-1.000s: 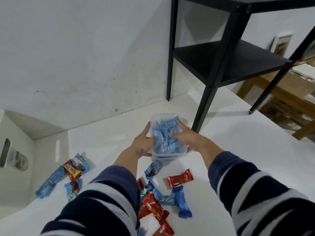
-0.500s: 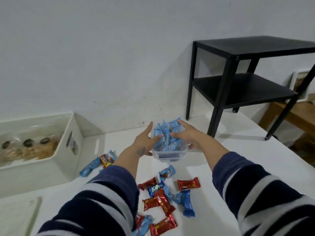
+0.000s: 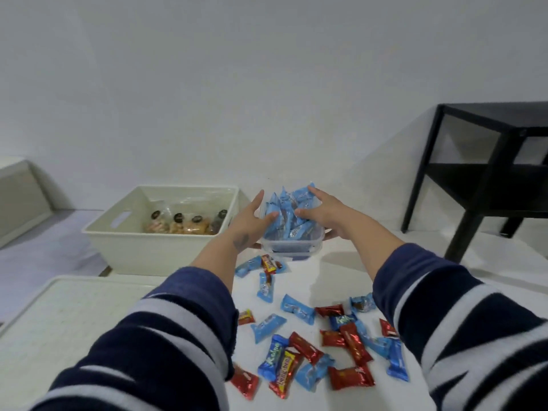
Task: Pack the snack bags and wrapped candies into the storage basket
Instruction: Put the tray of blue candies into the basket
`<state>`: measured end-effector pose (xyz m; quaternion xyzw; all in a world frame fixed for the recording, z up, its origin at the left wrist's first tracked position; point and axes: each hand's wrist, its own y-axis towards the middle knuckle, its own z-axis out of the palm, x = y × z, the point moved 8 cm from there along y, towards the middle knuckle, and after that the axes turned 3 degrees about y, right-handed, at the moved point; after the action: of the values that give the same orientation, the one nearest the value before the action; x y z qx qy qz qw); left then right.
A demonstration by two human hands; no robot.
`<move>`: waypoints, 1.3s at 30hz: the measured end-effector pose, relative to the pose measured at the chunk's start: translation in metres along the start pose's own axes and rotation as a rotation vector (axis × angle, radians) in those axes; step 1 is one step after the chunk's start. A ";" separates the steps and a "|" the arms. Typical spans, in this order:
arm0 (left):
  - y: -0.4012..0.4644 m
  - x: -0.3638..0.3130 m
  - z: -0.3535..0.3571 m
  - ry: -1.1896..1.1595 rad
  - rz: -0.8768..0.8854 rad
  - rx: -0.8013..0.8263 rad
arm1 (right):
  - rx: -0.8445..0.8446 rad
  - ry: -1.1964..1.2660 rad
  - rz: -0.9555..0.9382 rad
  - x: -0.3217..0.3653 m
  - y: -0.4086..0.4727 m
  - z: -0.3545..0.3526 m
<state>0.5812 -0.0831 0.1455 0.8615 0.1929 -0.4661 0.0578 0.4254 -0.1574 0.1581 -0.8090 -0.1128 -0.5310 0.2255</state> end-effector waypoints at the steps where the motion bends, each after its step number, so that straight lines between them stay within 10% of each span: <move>1: 0.001 0.006 -0.017 -0.011 -0.003 -0.017 | 0.009 0.001 -0.020 0.012 0.003 0.014; 15: 0.119 0.125 -0.231 -0.021 -0.110 -0.071 | 0.096 -0.055 0.000 0.139 0.138 0.220; 39: 0.181 0.243 -0.155 0.435 -0.340 0.460 | 0.162 -0.440 0.386 0.010 0.211 0.304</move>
<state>0.8915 -0.1387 0.0167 0.8867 0.2312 -0.3058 -0.2584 0.7642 -0.1954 0.0142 -0.8906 -0.0451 -0.2796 0.3559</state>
